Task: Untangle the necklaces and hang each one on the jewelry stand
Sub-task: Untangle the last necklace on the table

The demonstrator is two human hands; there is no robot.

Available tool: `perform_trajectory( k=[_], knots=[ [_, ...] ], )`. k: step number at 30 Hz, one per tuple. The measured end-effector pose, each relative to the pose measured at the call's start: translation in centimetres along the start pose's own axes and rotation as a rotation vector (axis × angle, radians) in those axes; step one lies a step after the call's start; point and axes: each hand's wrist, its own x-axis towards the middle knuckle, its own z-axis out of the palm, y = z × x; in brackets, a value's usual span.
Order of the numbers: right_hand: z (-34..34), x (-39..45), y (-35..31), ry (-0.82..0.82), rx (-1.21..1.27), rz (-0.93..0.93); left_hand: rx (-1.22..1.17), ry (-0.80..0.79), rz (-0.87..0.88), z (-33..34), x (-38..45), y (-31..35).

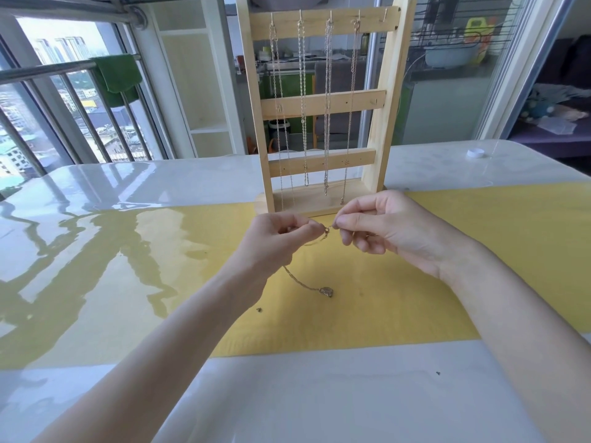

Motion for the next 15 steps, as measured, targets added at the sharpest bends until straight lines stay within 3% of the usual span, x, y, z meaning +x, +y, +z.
perform_trajectory(
  k=[7, 11, 15],
  knots=[
    [0.2, 0.5, 0.6, 0.128, -0.126, -0.021, -0.096, -0.101, -0.030, 0.2, -0.2, 0.3],
    [0.4, 0.3, 0.5, -0.001, -0.104, 0.004, -0.141, -0.119, -0.039, 0.2, -0.3, 0.5],
    [1.2, 0.4, 0.9, -0.023, -0.111, -0.023, -0.131, -0.150, -0.020, 0.3, -0.6, 0.7]
  ],
)
